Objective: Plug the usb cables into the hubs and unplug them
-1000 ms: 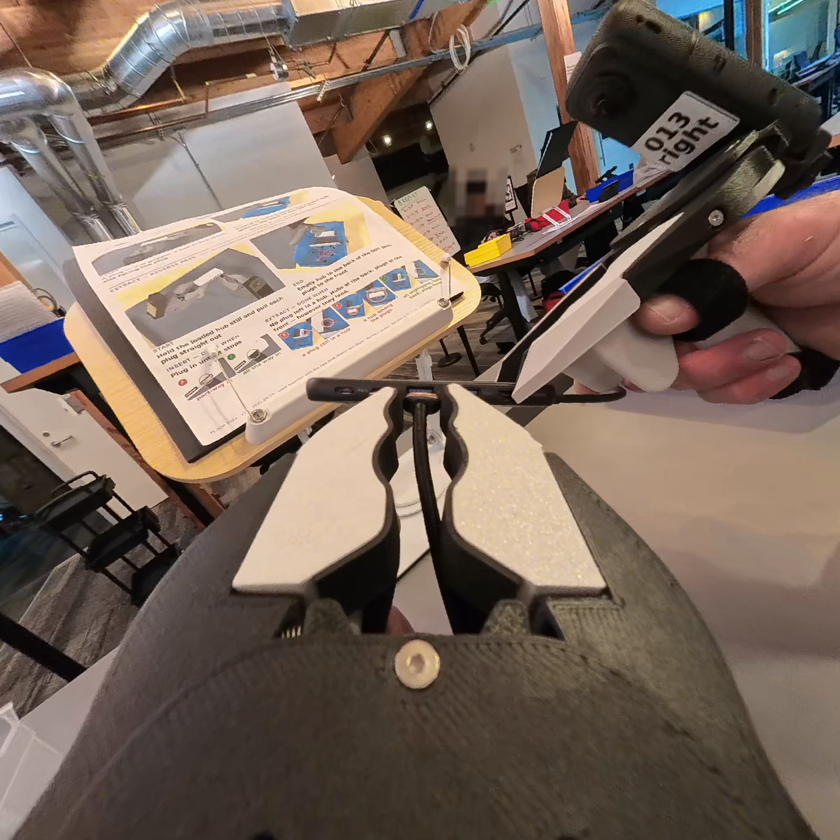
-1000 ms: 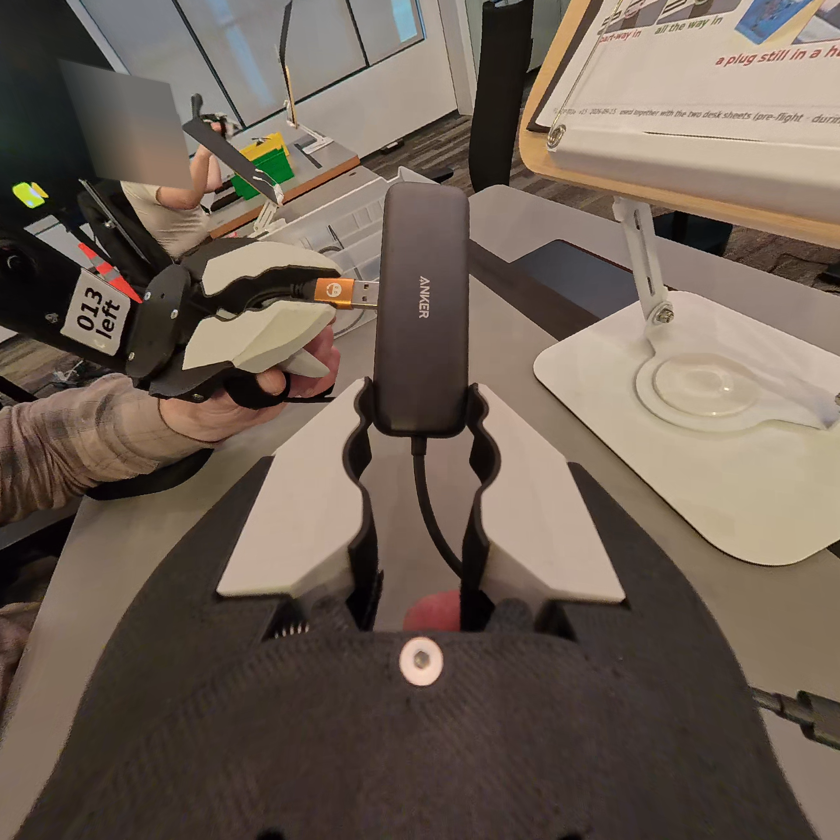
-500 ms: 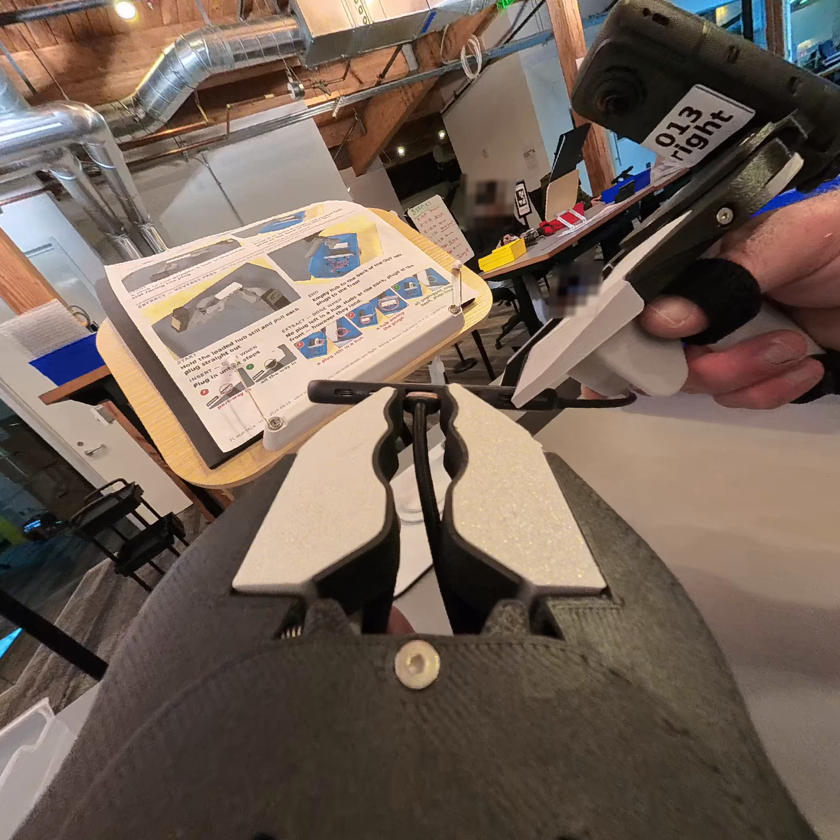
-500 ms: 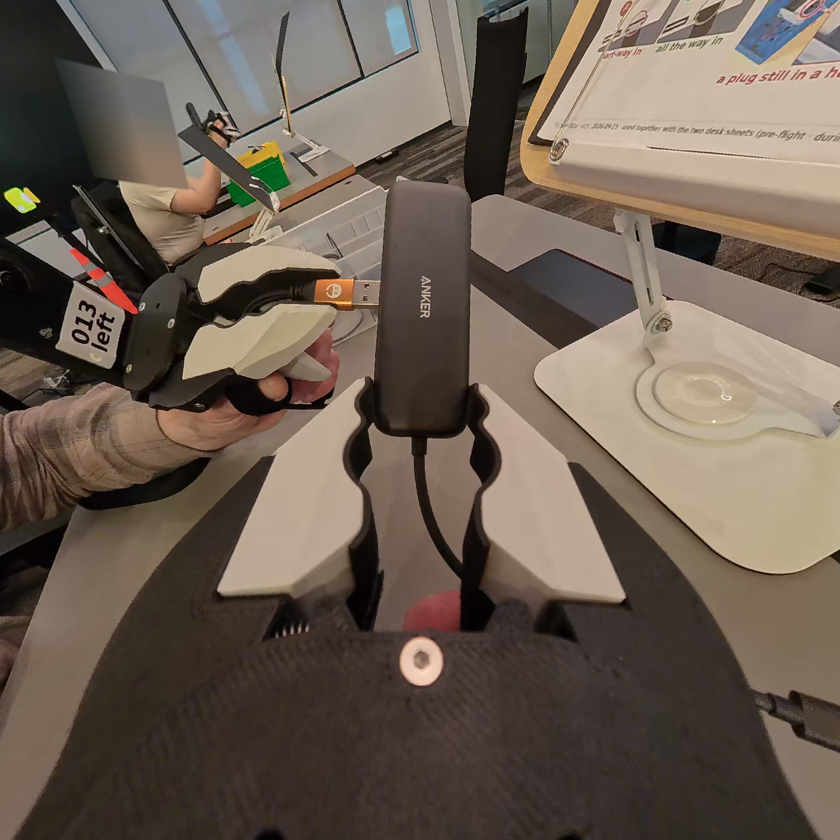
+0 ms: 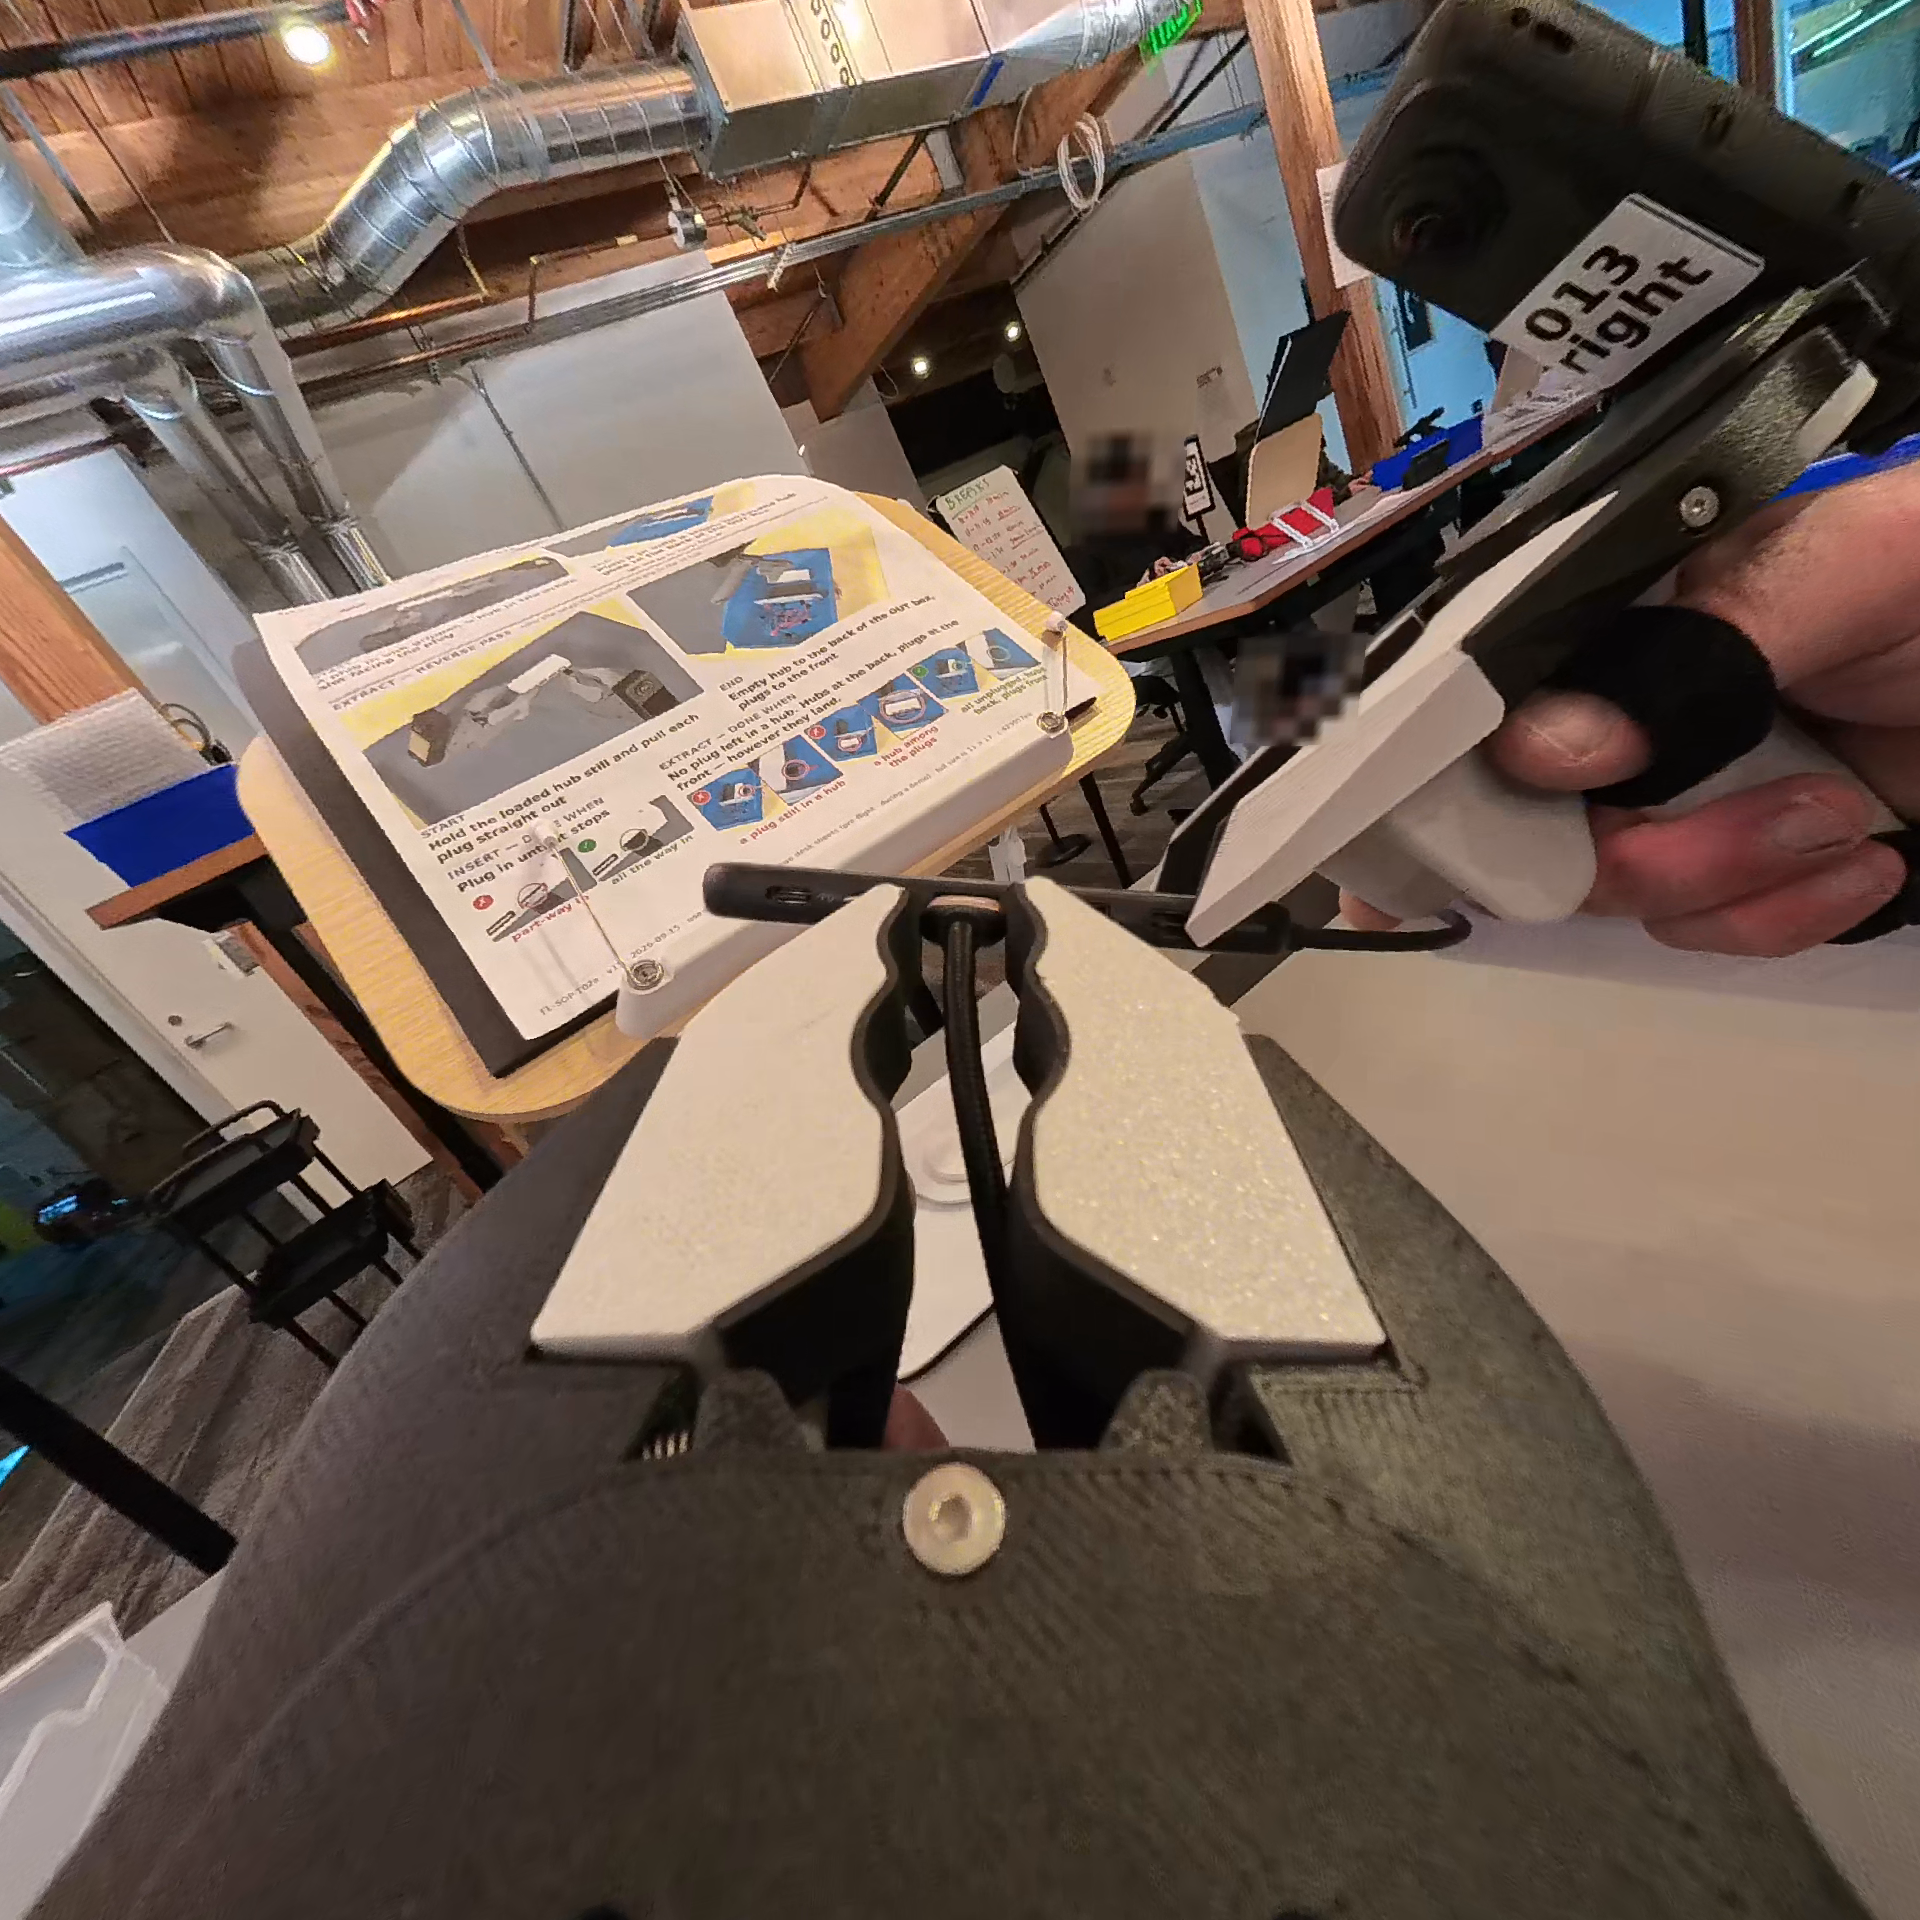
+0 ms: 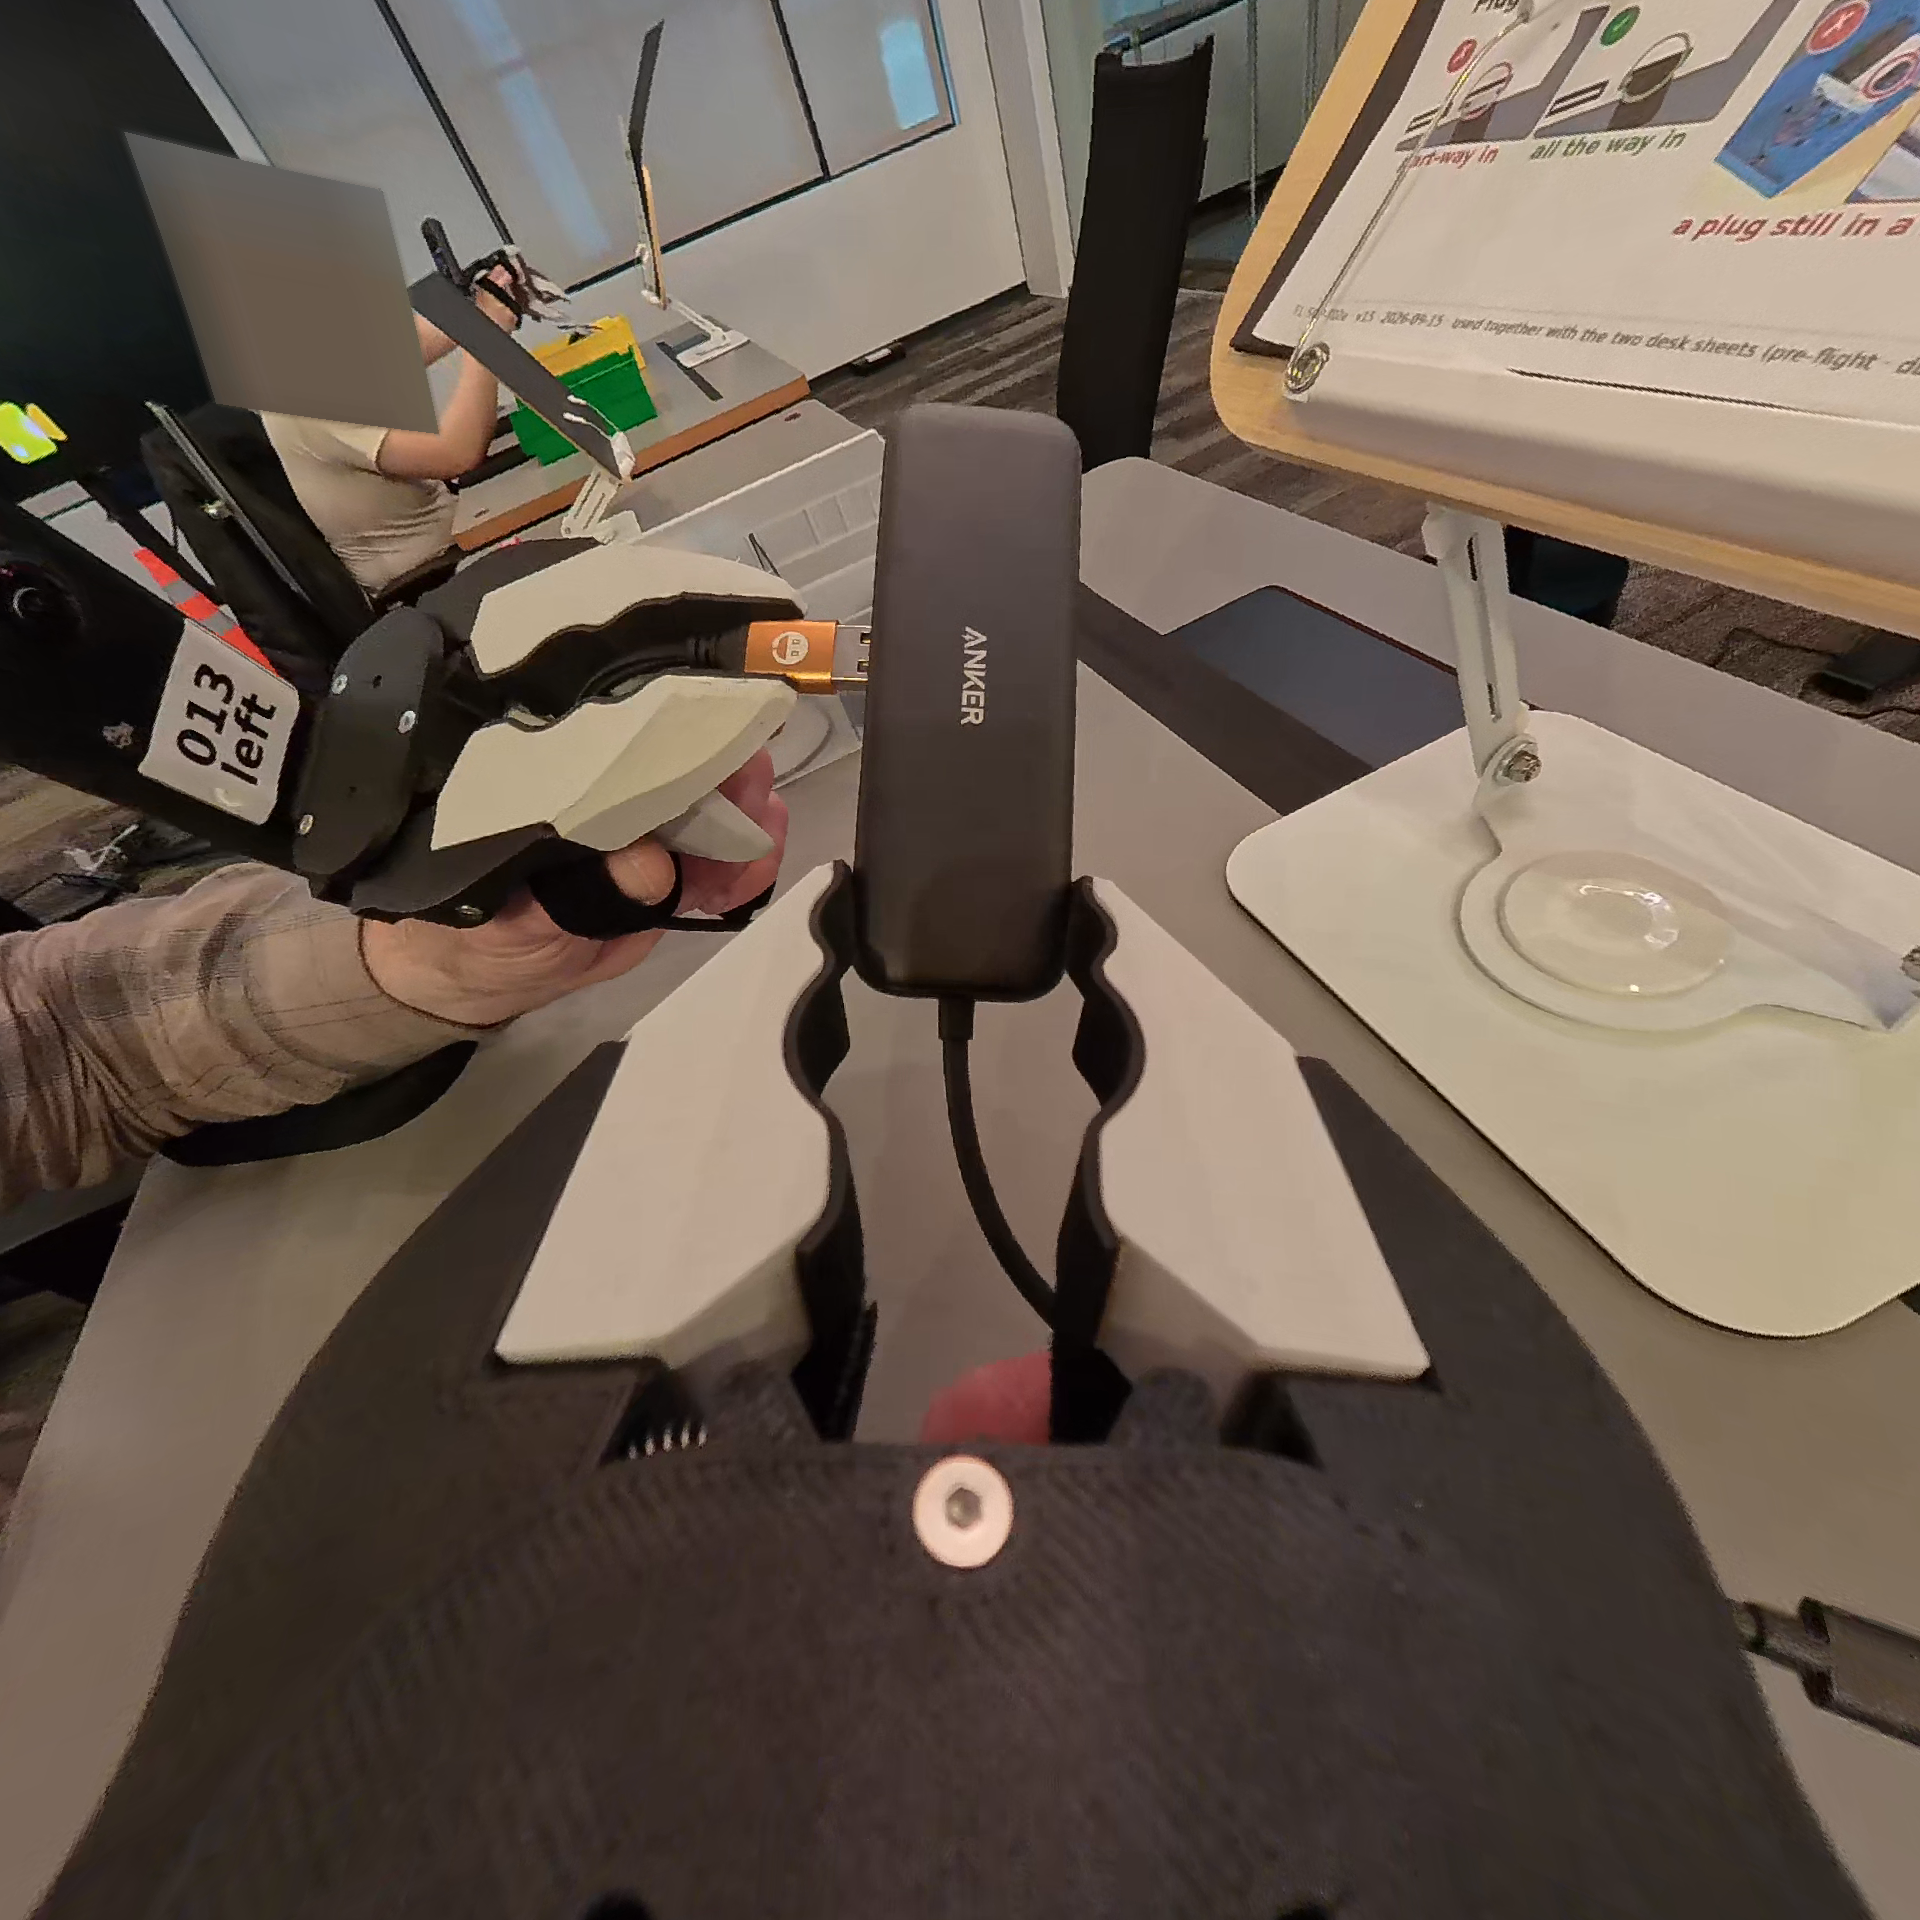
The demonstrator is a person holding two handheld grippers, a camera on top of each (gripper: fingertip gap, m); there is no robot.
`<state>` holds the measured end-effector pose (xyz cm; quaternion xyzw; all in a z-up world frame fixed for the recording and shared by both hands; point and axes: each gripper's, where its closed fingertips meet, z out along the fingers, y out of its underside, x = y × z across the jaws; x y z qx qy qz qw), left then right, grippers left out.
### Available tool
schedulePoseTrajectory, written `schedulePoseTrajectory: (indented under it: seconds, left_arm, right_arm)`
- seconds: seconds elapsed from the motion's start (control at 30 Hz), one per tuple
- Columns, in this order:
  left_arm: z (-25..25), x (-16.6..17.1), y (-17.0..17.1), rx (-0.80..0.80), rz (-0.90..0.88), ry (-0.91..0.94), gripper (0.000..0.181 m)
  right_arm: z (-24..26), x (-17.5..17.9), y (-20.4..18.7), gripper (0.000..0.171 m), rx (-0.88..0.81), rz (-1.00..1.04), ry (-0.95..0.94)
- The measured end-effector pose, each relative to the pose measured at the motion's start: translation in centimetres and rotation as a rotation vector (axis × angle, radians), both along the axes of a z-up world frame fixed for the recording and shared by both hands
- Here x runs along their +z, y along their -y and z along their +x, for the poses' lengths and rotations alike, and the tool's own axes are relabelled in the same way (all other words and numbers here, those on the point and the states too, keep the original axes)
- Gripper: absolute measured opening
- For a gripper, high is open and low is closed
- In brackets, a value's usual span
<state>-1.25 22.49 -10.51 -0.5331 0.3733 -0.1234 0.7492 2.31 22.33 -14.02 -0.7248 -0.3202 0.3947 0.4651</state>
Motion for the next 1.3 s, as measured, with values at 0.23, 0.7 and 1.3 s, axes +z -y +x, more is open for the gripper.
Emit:
schedulePoseTrajectory:
  seconds: [0.23,0.7,1.3]
  left_arm:
    - [-0.2,0.3,0.0,0.016,0.02,0.001,0.016]
    - [-0.3,0.3,-0.1,-0.009,-0.002,0.028,0.016]
    - [-0.3,1.3,-0.1,0.006,-0.095,0.076,0.016]
  right_arm:
    - [-0.2,0.4,0.0,0.039,-0.021,0.056,0.015]
    - [-0.4,1.0,0.4,0.038,-0.027,0.174,0.106]
    - [0.4,2.9,0.9,0.057,-0.054,0.582,0.403]
